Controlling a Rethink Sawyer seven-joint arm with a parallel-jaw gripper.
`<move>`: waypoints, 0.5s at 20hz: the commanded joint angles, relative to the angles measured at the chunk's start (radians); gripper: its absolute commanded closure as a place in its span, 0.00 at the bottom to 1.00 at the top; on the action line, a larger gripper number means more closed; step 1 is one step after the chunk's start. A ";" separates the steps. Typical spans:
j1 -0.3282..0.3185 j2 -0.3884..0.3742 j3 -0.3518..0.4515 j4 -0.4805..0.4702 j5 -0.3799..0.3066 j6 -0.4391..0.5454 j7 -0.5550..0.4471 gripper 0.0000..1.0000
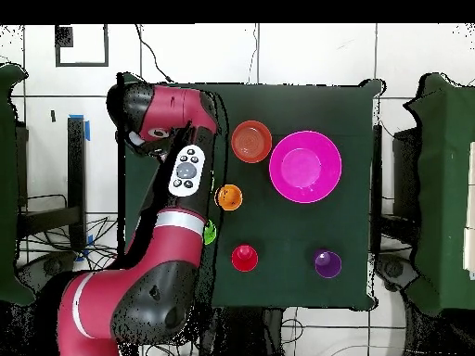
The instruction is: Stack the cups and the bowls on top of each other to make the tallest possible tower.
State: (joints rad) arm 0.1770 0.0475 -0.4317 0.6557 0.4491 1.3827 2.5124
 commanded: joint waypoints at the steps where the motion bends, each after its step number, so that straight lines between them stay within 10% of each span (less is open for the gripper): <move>1: -0.055 0.008 0.012 -0.133 -0.055 0.195 0.029 1.00; 10: -0.119 -0.111 0.035 -0.039 -0.096 0.213 -0.123 1.00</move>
State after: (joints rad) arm 0.1019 0.0292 -0.4445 0.5792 0.4204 1.5228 2.5124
